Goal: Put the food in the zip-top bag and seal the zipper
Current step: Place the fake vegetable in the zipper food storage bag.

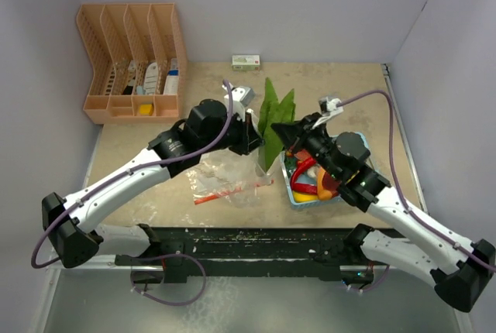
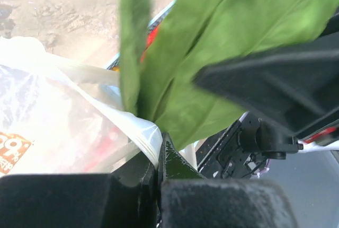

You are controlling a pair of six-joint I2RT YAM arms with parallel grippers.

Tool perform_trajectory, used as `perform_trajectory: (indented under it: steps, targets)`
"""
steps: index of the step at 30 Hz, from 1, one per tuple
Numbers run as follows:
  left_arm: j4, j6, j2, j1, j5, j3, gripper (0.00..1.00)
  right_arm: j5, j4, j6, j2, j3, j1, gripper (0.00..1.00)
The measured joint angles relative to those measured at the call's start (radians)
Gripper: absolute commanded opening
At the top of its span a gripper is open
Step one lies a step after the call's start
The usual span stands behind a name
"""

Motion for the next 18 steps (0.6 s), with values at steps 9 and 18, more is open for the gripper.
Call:
perform_trajectory:
  steps: [9, 18]
  targets:
    - [0.155, -0.034, -0.043, 0.000, -0.052, -0.124, 0.00, 0.056, 0.064, 0.129, 0.055, -0.014, -0.001, 0.00]
    - [0.305, -0.091, 0.006, 0.000, -0.050, -0.167, 0.00, 0.058, 0.101, 0.230, 0.072, -0.202, 0.022, 0.00]
